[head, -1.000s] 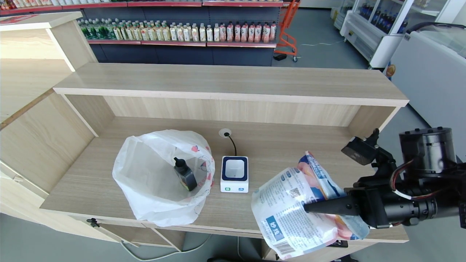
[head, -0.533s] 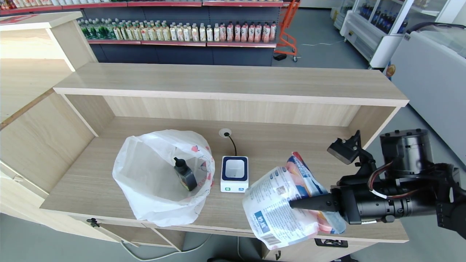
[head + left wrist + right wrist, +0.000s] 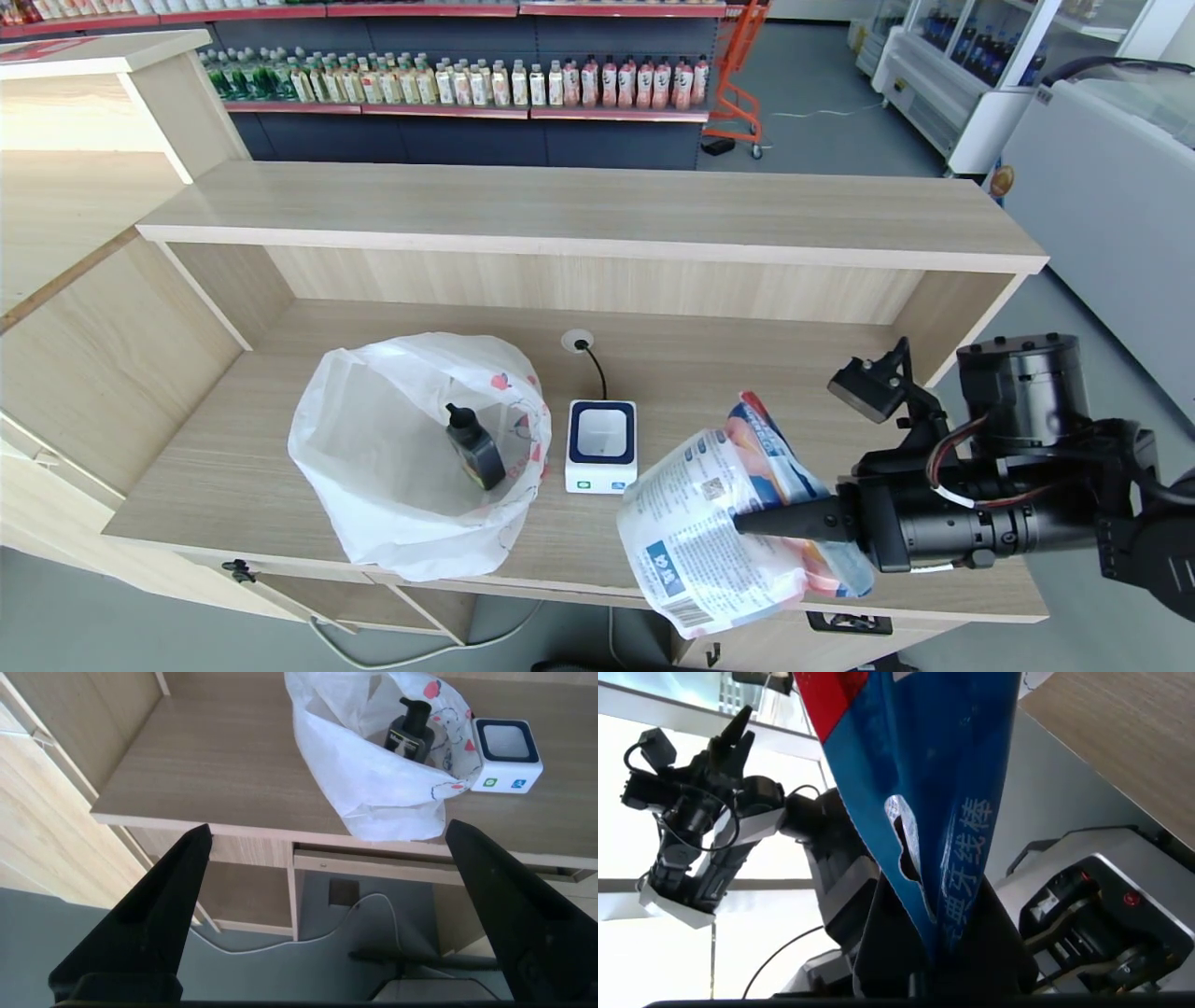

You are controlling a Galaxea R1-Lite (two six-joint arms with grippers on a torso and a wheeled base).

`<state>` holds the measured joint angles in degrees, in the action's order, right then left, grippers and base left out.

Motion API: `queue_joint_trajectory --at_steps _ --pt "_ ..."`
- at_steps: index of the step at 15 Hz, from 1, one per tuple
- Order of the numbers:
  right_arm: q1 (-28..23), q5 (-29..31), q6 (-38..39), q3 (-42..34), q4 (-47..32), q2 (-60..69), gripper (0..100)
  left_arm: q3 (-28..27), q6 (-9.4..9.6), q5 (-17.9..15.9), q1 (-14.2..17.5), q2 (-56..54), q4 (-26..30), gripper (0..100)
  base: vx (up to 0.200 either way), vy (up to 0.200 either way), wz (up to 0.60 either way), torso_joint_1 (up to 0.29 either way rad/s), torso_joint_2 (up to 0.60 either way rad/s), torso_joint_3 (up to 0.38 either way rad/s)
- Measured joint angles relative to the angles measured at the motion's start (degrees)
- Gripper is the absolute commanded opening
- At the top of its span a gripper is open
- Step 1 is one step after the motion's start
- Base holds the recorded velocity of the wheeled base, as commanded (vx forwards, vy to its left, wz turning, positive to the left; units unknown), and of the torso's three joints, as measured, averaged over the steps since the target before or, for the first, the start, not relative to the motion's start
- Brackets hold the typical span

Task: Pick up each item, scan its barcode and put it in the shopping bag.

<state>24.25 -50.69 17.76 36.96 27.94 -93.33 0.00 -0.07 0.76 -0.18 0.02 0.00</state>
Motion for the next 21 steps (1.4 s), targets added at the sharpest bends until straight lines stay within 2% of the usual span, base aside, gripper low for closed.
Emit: queue_joint_trajectory --at_steps 3,5,6,8,12,14,18,21 --pt "-0.22 1.73 -0.33 -0.17 5.21 0.39 0 0.00 0.00 0.02 0.00 0.00 0.00 100 0.000 0.000 0.00 0.000 0.00 0.000" --pt "-0.88 12.59 -2.60 -0.63 11.34 1.16 0 0.00 0.00 0.02 -0.02 0.00 0.00 100 0.000 0.000 0.00 0.000 0.00 0.000" --pt "-1.49 18.09 -6.27 -0.78 13.41 2.01 0 0.00 0.00 0.00 -0.02 0.00 0.00 100 0.000 0.000 0.00 0.000 0.00 0.000" --pt "-3.36 22.39 -12.08 -1.16 14.81 4.14 0 0.00 0.00 0.00 0.00 0.00 0.00 100 0.000 0.000 0.00 0.000 0.00 0.000" --pt "-9.86 23.92 -34.12 -5.66 14.81 8.24 0 0.00 0.00 0.00 0.00 0.00 0.00 100 0.000 0.000 0.00 0.000 0.00 0.000" --pt "-11.22 24.04 -39.88 -8.85 15.03 9.18 0 0.00 0.00 0.00 -0.02 0.00 0.00 100 0.000 0.000 0.00 0.000 0.00 0.000" --pt "-11.74 25.32 -41.29 -10.42 14.99 10.53 0 0.00 0.10 -0.02 0.02 0.00 0.00 100 0.000 0.000 0.00 0.000 0.00 0.000" --pt "-11.79 25.45 -40.94 -9.96 14.79 10.75 0 0.00 0.26 -0.07 0.02 0.00 0.00 100 0.000 0.200 0.00 -0.004 -0.01 0.004"
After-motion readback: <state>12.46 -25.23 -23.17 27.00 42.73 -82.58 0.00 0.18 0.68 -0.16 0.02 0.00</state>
